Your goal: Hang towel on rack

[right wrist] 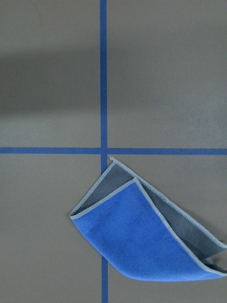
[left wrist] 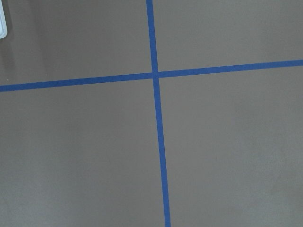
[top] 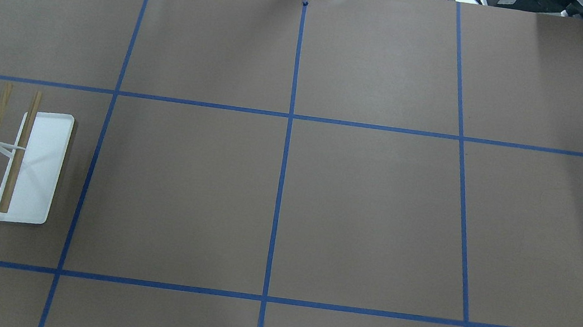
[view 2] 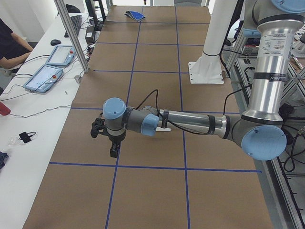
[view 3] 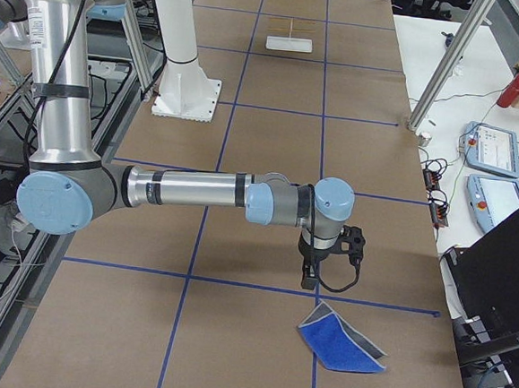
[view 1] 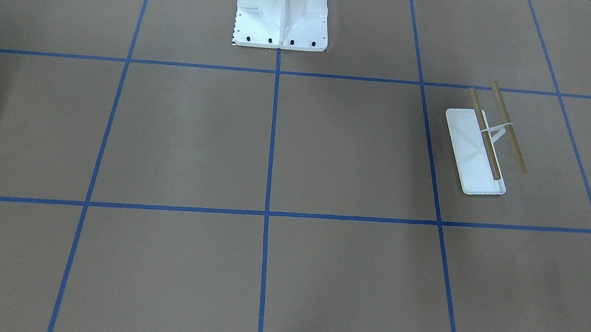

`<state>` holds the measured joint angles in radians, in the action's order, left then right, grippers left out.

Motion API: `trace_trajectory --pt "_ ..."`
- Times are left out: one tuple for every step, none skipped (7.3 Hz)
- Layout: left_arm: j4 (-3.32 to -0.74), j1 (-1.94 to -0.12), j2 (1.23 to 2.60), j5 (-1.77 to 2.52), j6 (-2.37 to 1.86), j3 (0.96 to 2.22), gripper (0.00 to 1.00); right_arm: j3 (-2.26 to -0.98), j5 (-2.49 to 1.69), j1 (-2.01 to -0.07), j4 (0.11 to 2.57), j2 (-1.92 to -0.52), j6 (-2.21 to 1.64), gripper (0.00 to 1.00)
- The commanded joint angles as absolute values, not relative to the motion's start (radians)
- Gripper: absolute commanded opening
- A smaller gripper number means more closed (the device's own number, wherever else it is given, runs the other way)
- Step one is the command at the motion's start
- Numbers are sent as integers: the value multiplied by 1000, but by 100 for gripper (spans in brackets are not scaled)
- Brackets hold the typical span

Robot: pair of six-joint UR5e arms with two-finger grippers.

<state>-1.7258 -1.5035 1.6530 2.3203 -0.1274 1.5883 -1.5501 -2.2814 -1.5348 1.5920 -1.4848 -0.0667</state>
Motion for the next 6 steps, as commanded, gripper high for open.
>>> trace_trajectory --pt "-1726 -1491 1669 2296 -129 1586 98 -1315 -2250 -1529 1423 -1380 -33 100" --pt "-1724 -1480 1670 2296 -129 1586 98 -1164 -2247 -1529 1313 -1312 -23 100" --pt "-1724 -1471 1671 2295 -129 1585 98 -1041 -2232 -1523 1252 -1248 16 100" --pt "-1724 -1470 1671 2295 -129 1583 98 -976 -2174 -1523 1235 -1214 76 100" --pt "-1724 -1470 1671 2295 -129 1583 98 -970 -2110 -1510 1192 -1215 81 100" --pt "-1724 -1462 1671 2295 -129 1580 98 -936 -2076 -1500 1133 -1215 80 100"
